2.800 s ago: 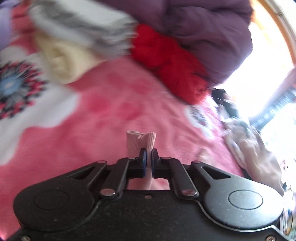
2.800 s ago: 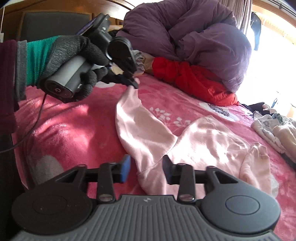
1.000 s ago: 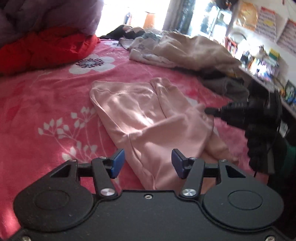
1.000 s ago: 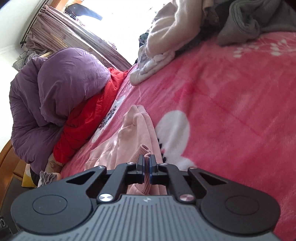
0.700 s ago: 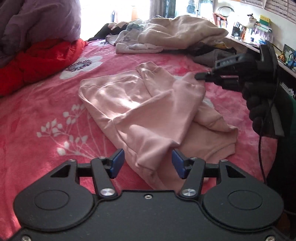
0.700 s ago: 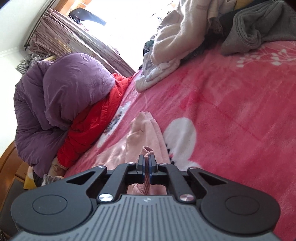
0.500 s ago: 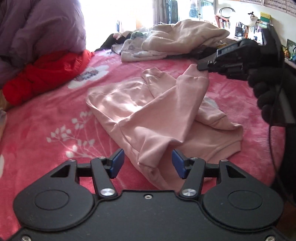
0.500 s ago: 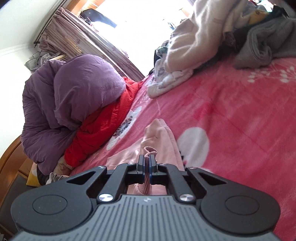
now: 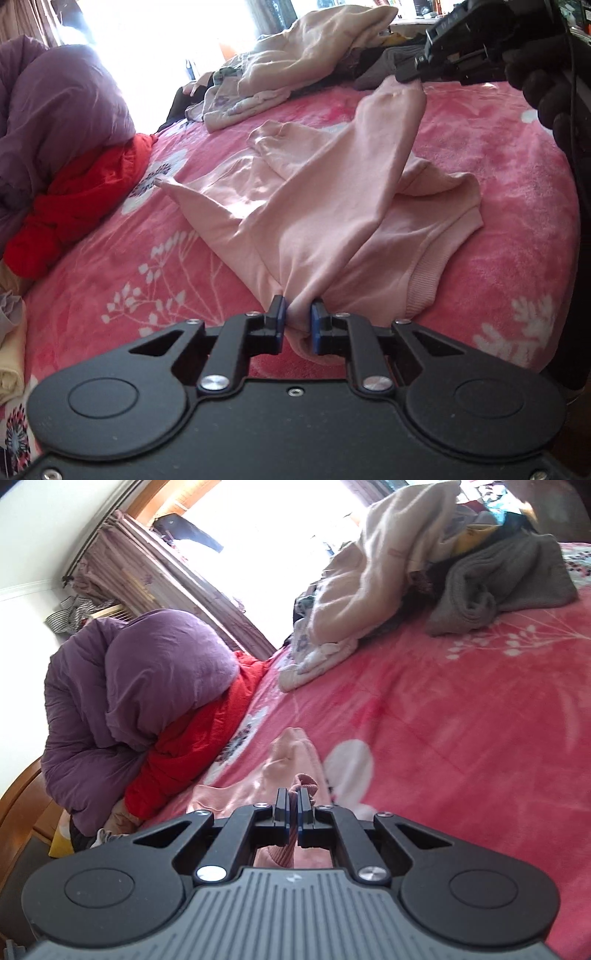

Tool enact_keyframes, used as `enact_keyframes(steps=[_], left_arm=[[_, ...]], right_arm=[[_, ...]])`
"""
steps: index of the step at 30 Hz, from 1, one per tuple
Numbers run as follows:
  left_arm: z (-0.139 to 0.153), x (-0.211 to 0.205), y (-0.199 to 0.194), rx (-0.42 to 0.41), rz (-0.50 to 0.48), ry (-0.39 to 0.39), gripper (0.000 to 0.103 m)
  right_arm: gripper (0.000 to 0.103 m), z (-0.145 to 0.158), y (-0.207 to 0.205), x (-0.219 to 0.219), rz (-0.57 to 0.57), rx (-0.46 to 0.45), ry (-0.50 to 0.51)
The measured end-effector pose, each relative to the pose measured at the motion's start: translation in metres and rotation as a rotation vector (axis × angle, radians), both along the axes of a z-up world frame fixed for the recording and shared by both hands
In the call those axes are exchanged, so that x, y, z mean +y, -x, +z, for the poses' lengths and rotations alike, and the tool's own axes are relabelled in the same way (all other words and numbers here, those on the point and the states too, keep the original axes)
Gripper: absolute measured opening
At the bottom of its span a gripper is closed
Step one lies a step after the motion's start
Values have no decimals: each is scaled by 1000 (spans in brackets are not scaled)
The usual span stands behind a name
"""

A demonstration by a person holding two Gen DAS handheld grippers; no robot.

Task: Fold clothes

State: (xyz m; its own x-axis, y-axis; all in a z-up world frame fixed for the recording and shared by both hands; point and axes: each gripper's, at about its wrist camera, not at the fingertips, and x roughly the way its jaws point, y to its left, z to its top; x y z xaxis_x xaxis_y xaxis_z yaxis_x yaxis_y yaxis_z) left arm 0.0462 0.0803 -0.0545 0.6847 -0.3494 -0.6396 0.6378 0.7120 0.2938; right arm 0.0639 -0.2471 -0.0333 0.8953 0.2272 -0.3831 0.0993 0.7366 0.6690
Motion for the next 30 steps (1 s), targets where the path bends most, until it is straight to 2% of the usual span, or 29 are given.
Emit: enact_keyframes(steps=[8, 15, 17, 20, 23, 25, 27, 29, 30], left_arm=[[-2, -8, 2, 4, -49, 1, 13], [-13, -14, 0, 44, -79, -16, 13], [-14, -15, 1, 47, -83, -17, 13], [-12, -15, 2, 39, -86, -13, 13], [-12, -15, 0, 62, -94, 9, 13], [-15, -18, 0, 98, -121, 22, 13], [-17, -17, -1, 123, -150, 39, 14], [-6, 0, -8, 164, -156, 116, 15], [2, 14, -14, 179, -136, 183, 15]], right_arm=[[6, -11, 13, -10, -46, 27, 14], [6, -22, 15, -9, -51, 54, 52], [6, -23, 14, -8, -49, 55, 84], [6, -20, 17, -11, -60, 31, 62], [6, -4, 16, -9, -50, -8, 107], [6, -3, 10, -6, -38, 6, 155], [6, -14, 1, -4, -12, 60, 185], [6, -25, -6, -3, 1, 108, 205], [6, -28, -6, -5, -5, 102, 205]])
